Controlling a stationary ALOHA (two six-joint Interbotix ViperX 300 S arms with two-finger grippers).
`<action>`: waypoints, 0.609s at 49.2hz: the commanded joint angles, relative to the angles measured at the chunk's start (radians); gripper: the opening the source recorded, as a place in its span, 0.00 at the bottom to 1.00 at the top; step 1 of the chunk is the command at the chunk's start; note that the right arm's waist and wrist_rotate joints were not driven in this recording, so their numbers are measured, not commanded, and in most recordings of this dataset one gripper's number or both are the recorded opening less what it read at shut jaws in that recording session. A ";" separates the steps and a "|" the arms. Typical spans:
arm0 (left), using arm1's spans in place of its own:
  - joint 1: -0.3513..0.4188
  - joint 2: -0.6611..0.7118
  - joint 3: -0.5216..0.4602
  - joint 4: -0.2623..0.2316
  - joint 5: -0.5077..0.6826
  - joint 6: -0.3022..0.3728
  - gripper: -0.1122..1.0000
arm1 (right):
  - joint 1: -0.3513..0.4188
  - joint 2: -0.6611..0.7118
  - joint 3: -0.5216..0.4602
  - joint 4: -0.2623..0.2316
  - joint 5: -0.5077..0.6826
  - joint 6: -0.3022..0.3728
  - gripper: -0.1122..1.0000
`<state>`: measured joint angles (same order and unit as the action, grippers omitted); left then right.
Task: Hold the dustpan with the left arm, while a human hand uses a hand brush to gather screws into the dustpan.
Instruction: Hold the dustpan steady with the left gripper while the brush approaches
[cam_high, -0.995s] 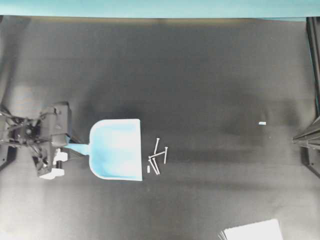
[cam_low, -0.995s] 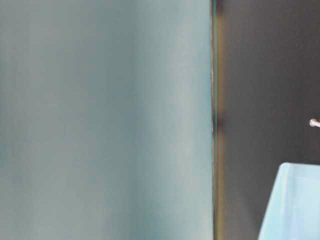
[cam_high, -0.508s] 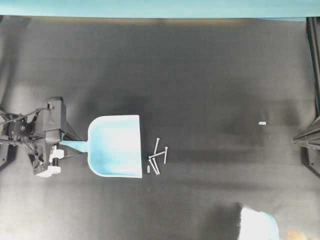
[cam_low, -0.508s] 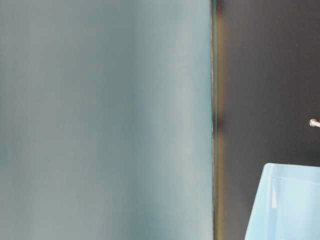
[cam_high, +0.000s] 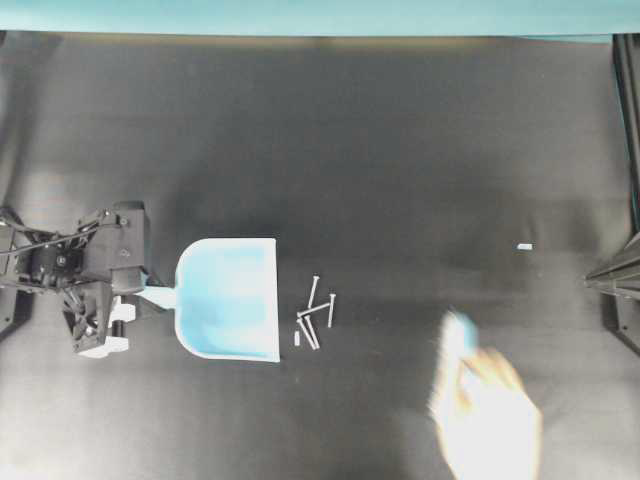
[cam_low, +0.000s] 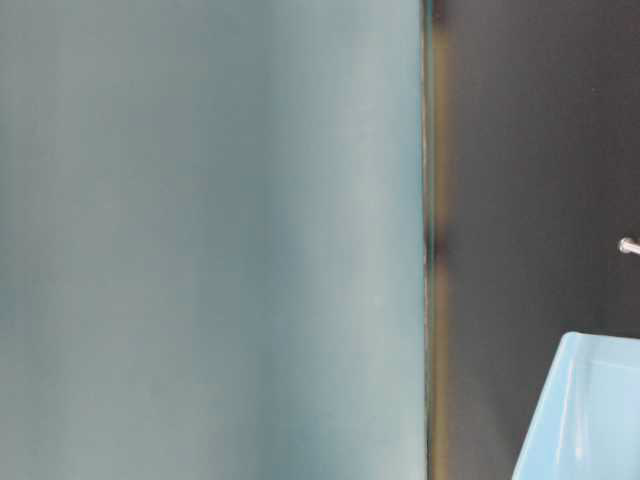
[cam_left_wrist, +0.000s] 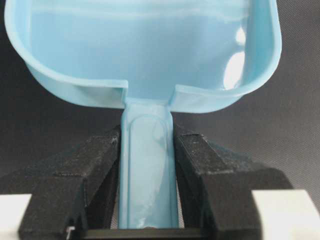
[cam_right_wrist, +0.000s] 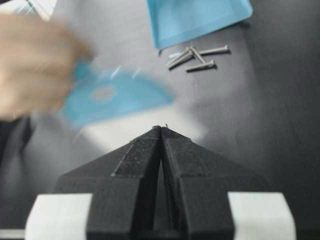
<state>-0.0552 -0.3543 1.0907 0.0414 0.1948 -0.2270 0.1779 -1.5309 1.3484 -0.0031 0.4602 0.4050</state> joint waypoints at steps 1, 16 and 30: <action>0.002 0.002 -0.018 0.002 0.005 0.003 0.38 | 0.000 0.003 -0.006 -0.003 -0.005 0.000 0.11; 0.021 0.003 -0.020 0.002 0.011 0.009 0.38 | 0.000 0.005 -0.006 -0.003 -0.005 -0.002 0.11; 0.029 0.012 -0.020 0.002 0.011 0.026 0.38 | 0.000 0.003 -0.006 -0.005 -0.005 0.000 0.11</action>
<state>-0.0307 -0.3451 1.0876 0.0399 0.2086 -0.2025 0.1779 -1.5324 1.3484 -0.0046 0.4617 0.4034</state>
